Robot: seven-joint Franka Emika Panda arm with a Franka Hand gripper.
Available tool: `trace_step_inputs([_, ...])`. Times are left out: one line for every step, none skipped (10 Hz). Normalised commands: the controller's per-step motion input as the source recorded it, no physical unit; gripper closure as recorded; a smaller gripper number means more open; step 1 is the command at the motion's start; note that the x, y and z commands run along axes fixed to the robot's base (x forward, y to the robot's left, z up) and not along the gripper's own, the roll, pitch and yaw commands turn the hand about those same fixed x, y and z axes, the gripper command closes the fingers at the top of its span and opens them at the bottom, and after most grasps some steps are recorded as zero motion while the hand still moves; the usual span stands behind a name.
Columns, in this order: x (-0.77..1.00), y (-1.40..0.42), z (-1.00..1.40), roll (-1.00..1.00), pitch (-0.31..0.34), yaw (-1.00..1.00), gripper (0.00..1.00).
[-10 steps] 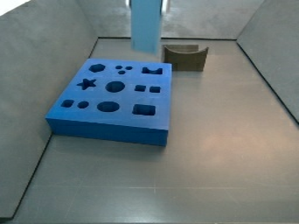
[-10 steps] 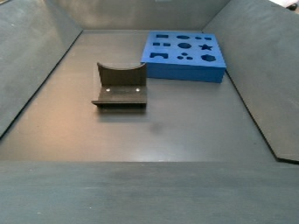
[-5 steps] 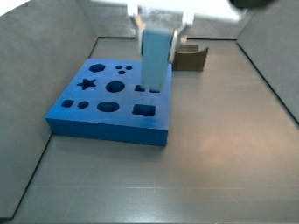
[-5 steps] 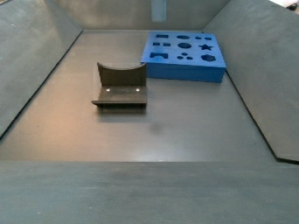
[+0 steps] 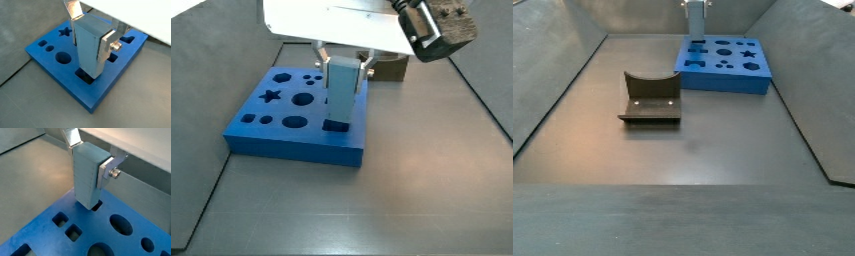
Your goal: Insert the rectangle object.
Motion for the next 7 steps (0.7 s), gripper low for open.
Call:
trace_step_inputs([0.0, -0.21, -0.28, 0.01, 0.0, 0.09, 1.0])
trace_step_inputs([-0.06, -0.15, -0.33, 0.0, 0.0, 0.17, 1.0])
trace_step_inputs([0.0, -0.24, -0.17, -0.07, -0.003, 0.08, 1.0])
trace_step_inputs([-0.01, 0.0, -0.15, -0.07, 0.0, 0.01, 1.0])
trace_step_inputs([-0.03, 0.05, -0.19, -0.03, 0.0, 0.07, 1.0])
trace_step_inputs([-0.05, 0.03, -0.31, 0.0, -0.01, 0.09, 1.0])
trace_step_inputs([-0.17, 0.0, -0.46, 0.0, -0.07, 0.07, 1.0])
